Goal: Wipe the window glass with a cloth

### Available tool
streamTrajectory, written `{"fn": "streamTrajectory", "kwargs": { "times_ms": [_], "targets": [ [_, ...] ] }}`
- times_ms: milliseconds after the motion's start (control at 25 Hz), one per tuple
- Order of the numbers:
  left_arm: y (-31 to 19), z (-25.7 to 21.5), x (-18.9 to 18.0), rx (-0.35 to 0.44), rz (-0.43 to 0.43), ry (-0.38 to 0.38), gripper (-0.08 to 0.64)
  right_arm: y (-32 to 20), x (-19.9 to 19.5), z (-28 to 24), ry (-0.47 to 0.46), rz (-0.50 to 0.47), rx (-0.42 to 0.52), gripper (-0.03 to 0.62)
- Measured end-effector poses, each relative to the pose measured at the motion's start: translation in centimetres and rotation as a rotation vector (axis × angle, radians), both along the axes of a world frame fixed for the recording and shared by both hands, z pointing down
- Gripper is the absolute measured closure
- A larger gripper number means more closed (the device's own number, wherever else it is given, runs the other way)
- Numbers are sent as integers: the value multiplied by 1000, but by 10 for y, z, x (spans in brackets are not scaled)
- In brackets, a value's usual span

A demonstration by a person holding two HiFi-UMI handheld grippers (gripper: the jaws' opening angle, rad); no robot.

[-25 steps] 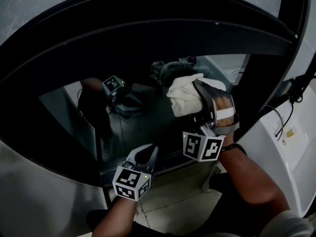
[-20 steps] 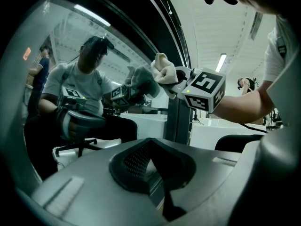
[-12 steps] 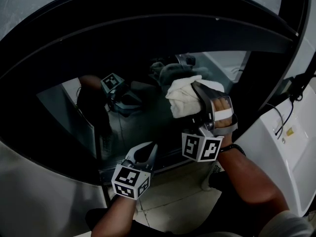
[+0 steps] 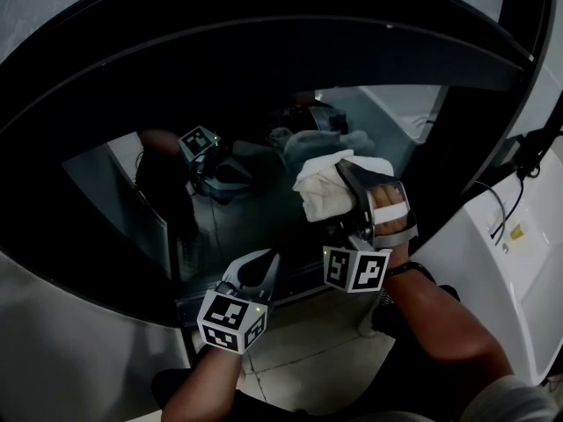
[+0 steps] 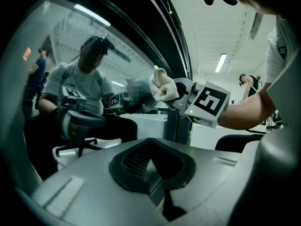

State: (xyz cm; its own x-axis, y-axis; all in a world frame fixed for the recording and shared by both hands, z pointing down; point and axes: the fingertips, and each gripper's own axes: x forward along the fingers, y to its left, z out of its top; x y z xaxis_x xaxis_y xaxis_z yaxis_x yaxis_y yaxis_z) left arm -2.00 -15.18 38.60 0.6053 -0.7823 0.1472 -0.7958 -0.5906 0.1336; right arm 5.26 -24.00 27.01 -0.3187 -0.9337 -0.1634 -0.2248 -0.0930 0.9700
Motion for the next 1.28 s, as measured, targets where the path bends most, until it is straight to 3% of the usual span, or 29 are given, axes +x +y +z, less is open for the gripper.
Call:
{"fn": "streamTrajectory", "kwargs": {
  "times_ms": [1280],
  "targets": [
    [-3, 11, -2, -12, 8, -14, 543, 3, -7, 65, 62, -13, -98, 477]
  ]
}}
